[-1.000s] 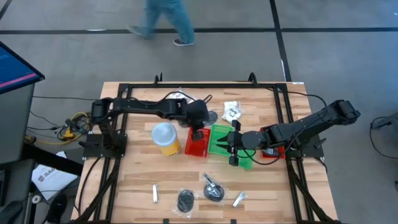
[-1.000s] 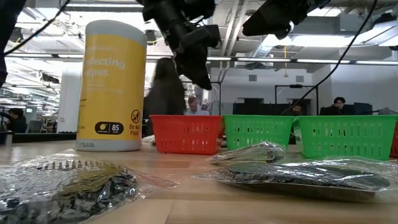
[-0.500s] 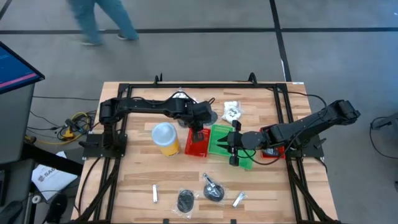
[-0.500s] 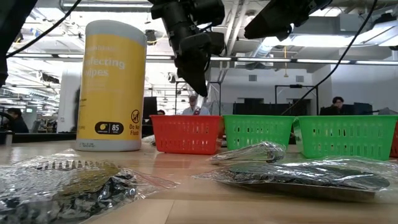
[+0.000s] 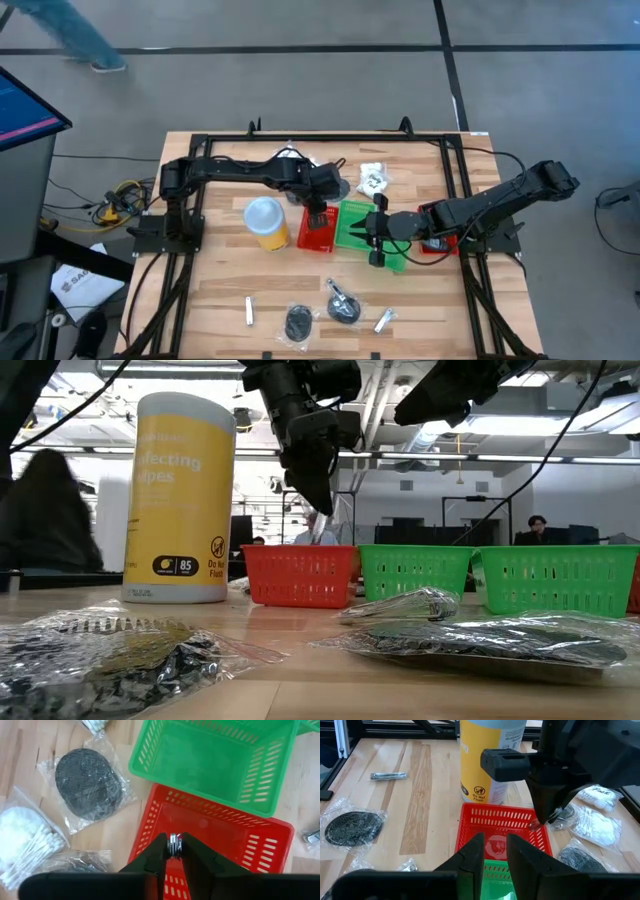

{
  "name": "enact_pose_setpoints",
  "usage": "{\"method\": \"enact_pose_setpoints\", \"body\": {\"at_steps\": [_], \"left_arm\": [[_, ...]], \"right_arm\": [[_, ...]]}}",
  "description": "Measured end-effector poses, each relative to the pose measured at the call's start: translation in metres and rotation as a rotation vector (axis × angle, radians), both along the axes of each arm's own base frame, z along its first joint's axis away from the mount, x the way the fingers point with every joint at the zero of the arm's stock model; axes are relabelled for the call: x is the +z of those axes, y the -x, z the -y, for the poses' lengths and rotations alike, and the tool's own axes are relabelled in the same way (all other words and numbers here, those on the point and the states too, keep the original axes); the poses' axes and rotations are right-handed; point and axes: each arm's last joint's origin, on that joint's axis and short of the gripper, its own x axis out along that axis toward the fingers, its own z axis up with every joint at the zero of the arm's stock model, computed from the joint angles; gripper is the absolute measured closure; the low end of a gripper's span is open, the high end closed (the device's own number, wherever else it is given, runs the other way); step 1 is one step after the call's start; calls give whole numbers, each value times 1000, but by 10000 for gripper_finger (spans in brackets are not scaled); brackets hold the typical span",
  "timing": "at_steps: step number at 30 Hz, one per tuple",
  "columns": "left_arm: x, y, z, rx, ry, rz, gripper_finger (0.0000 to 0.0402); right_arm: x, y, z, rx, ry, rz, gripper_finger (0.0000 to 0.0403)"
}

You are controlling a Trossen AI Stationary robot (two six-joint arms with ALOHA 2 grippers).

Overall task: Pick & Place Travel size toiletries
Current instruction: Put the nail cutter into the left red bin

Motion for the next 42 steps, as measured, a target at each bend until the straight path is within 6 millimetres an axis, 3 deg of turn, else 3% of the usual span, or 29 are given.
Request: {"method": "enact_pose_setpoints", "body": {"at_steps": [23, 33, 42], "left_arm": [[2, -1, 5, -12, -3, 16, 352], [11, -3, 38, -124, -15, 56, 351], [25, 0, 74, -220, -12, 129, 343]], "right_arm": [[-3, 2, -1, -5, -12, -35, 331], [-12, 9, -21, 194, -93, -135, 331], [-31, 24, -59, 349, -146, -297, 331]]}}
